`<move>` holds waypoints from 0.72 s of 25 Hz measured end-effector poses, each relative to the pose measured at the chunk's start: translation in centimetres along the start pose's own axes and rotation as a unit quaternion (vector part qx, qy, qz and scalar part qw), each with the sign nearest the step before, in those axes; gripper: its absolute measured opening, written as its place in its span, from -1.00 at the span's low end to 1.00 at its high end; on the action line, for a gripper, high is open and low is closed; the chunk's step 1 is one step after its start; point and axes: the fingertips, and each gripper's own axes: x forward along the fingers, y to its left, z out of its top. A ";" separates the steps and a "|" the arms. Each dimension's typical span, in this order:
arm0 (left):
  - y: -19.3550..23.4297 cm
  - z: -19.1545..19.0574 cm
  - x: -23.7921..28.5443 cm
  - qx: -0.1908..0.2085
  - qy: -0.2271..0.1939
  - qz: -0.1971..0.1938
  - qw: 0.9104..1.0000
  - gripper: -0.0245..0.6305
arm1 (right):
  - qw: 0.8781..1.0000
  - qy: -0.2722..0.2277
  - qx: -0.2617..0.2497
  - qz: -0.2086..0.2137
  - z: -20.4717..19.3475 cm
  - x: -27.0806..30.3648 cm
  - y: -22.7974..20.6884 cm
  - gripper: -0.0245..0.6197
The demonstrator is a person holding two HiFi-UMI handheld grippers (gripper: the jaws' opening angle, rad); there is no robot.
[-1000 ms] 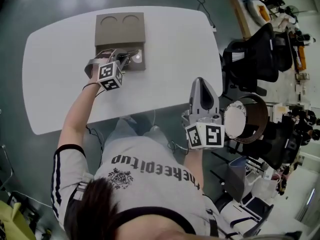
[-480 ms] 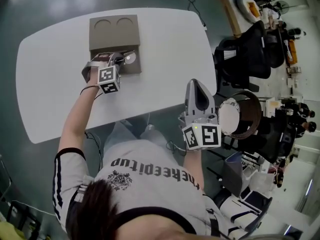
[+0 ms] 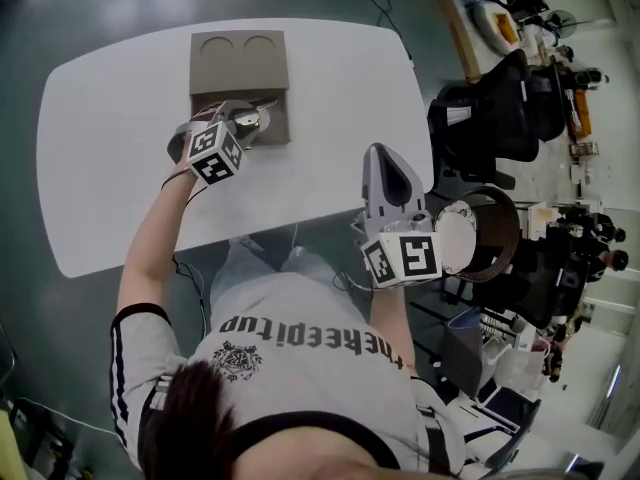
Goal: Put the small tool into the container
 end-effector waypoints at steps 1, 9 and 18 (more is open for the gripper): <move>0.3 0.2 -0.7 -0.023 -0.012 0.009 1.000 -0.49 | 1.000 0.000 -0.003 0.007 0.2 0.1 0.4 -0.92; 1.6 -0.7 -6.6 -0.237 -0.104 0.105 0.960 -0.88 | 0.997 -0.004 0.019 0.071 -0.1 1.3 3.6 -0.92; 1.4 -0.7 -14.7 -0.363 -0.167 0.200 0.894 -0.89 | 0.991 -0.018 0.028 0.128 0.2 1.8 5.6 -0.92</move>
